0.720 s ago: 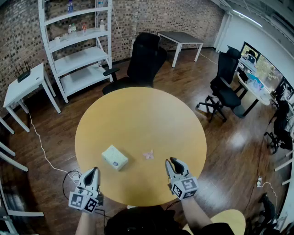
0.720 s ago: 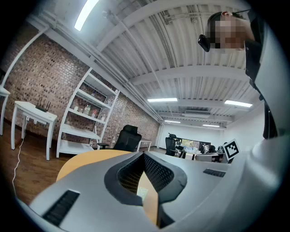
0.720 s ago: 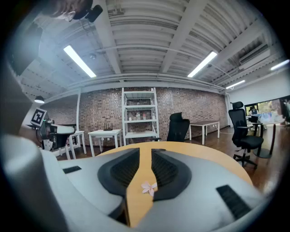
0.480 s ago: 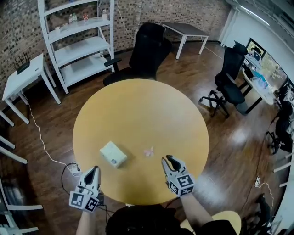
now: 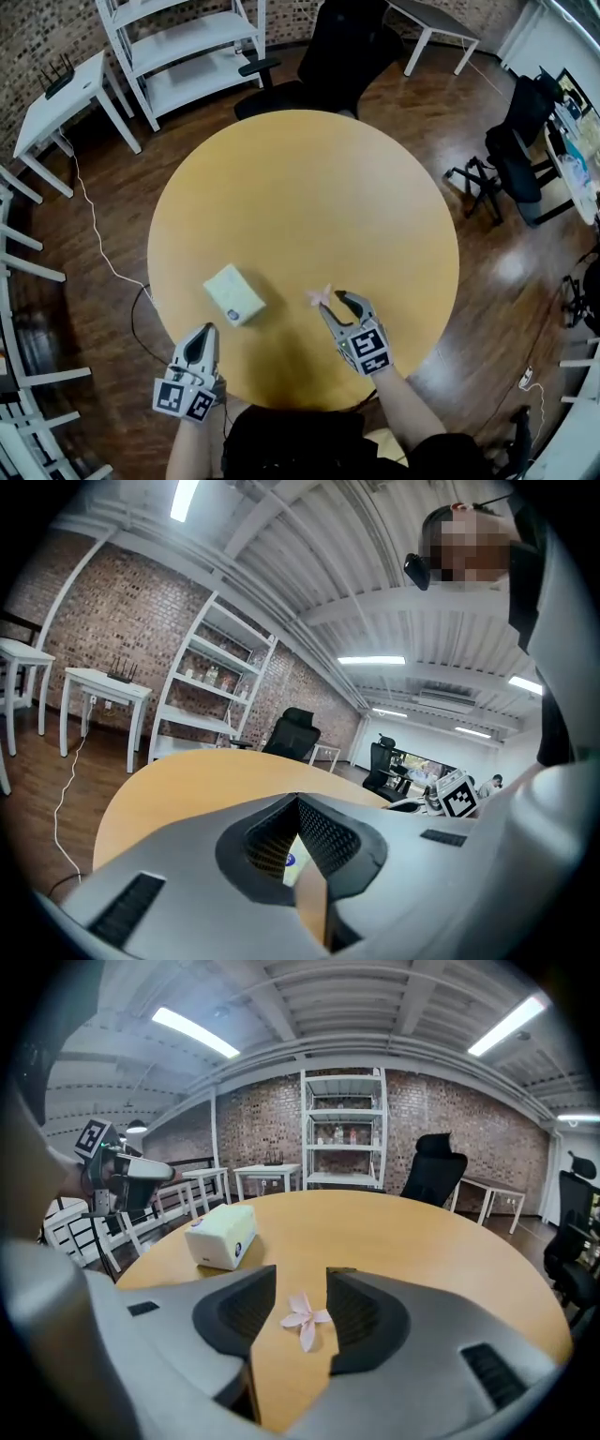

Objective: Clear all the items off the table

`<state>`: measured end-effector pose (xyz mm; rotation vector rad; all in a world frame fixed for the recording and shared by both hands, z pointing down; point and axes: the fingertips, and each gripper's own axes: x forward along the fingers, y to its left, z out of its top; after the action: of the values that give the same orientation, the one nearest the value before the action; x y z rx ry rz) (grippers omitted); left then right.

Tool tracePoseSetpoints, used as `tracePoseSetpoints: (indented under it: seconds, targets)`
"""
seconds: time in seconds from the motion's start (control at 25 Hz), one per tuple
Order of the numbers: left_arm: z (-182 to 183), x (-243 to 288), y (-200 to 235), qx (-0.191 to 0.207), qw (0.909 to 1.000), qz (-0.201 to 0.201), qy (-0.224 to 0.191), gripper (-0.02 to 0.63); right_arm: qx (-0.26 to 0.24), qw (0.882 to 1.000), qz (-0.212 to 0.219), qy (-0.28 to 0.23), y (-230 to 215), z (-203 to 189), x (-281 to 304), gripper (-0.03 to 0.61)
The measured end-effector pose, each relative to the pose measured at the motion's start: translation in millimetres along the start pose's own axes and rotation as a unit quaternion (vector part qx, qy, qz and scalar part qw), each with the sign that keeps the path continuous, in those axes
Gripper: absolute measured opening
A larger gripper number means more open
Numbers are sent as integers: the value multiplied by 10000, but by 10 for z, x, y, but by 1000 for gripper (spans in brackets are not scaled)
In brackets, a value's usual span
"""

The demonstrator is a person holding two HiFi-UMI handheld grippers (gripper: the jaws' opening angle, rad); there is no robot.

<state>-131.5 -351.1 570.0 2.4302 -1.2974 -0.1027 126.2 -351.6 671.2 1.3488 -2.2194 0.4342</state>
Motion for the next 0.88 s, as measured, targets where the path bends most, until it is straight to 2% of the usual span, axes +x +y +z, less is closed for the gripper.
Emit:
tracePoseSetpoints:
  seconds: [0.24,0.32,0.52,0.56,0.64,0.88]
  targets:
    - [-202,112,32,-92,9990,267,342,-9,-67,9986,334,405,47,-157,338,173]
    - [-229,137,6,-146,9987,343,357,-9,-158,9977,411,523,38,-214,387,149]
    - [-298,147,-37,-288,9979,460,341,-9,-294,9954,531,737,-13,-302,518,149]
    - [-312,132,-55,-302,9979,470,337,-9,-306,9953,514,768,-30,-324,533,121]
    - [-332,91,-75,-298,9978,492,334,-9,-341,9950,445,824,-55,-368,555,7]
    - [-290,-84,-3,-261,9976,586,269,-9,-300,9965,305,722,-35,-291,563,3]
